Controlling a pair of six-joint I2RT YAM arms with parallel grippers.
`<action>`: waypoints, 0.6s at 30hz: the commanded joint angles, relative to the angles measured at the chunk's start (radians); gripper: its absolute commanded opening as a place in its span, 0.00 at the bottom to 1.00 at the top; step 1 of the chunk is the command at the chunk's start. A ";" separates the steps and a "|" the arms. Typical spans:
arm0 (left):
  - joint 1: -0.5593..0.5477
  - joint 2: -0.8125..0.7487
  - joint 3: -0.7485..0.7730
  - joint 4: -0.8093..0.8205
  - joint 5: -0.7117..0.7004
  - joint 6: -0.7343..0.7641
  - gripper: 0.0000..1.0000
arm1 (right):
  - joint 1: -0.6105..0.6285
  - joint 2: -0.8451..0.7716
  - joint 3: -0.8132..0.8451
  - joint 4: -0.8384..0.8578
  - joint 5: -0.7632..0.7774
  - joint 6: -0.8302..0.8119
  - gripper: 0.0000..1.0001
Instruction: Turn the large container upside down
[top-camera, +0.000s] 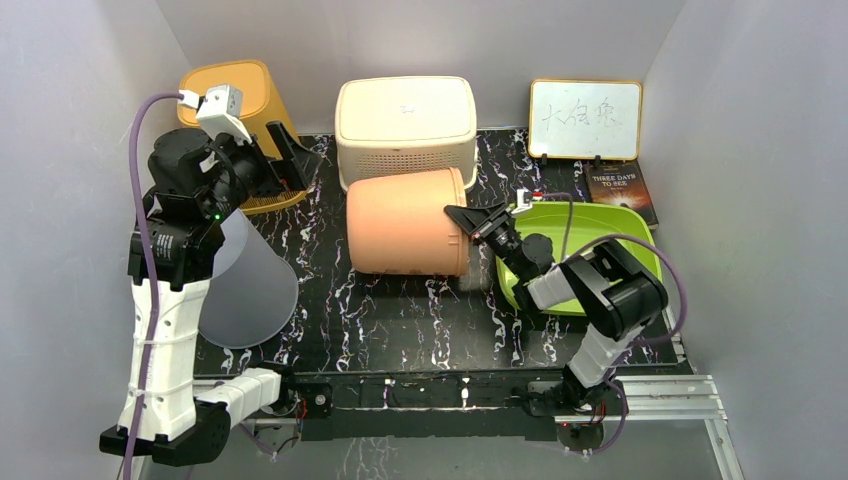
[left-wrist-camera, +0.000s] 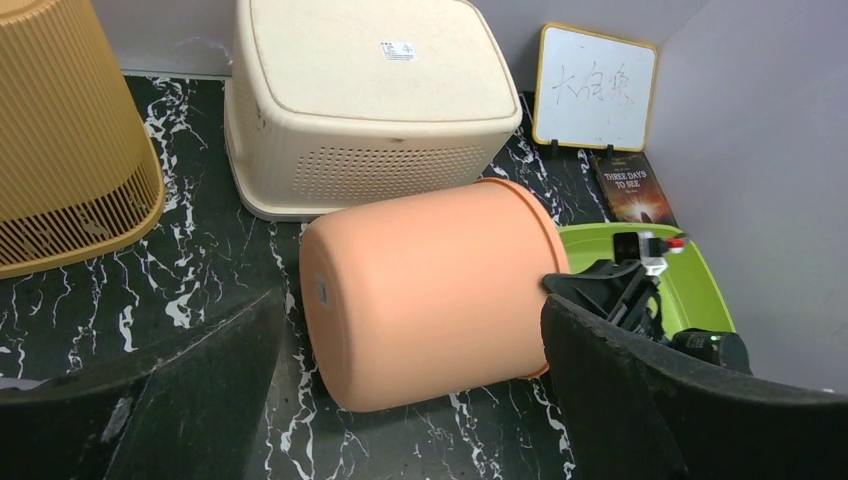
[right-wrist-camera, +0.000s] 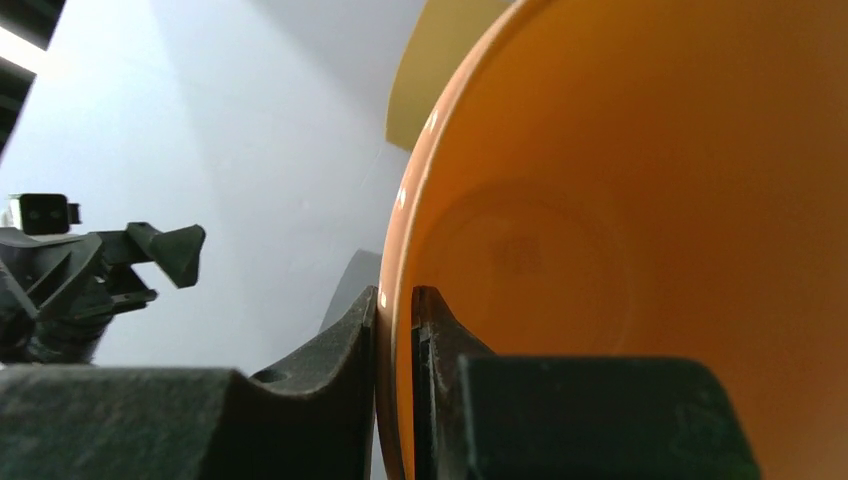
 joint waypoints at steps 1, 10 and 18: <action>-0.001 0.002 0.066 -0.003 -0.001 0.015 0.98 | 0.023 0.204 -0.029 0.313 -0.071 0.153 0.00; -0.002 0.032 0.097 -0.004 0.006 0.021 0.98 | 0.186 0.210 0.140 0.327 0.064 0.256 0.00; -0.002 0.057 0.135 -0.028 -0.008 0.044 0.98 | 0.283 0.285 0.241 0.329 0.197 0.409 0.00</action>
